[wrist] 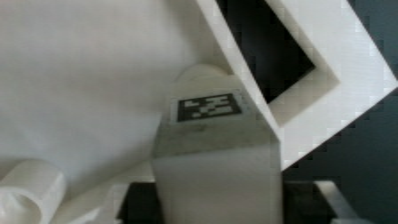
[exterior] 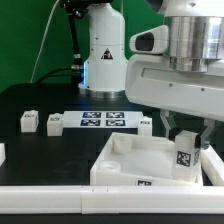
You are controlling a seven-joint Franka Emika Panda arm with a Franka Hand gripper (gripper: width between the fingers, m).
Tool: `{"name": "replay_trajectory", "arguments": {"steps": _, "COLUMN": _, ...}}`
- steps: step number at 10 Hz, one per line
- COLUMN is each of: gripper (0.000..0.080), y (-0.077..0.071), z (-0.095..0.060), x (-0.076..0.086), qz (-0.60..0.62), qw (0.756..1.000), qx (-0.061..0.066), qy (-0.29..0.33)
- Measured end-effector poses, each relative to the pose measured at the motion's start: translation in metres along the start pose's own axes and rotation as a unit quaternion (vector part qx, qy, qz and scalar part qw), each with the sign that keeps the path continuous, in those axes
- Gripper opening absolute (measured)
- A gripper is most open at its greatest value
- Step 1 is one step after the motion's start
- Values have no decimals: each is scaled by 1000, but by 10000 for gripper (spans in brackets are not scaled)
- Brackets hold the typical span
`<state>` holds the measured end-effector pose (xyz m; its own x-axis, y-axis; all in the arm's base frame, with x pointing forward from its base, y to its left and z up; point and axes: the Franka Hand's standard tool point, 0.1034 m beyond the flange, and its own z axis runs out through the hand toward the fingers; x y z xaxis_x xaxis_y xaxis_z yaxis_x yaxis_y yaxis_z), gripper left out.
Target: Assemble one leg
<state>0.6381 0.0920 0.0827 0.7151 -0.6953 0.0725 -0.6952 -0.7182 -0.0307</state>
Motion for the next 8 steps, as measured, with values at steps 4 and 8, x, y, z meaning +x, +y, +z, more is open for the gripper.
{"name": "replay_trajectory", "arguments": {"steps": 4, "gripper": 489, "y": 3, "z": 1, "x": 2, "qz": 14, "qw": 1000, "qx": -4, "qy": 2}}
{"name": "replay_trajectory", "arguments": {"steps": 8, "gripper": 639, "y": 3, "z": 1, "x": 2, "qz": 14, "qw": 1000, "qx": -4, "qy": 2}}
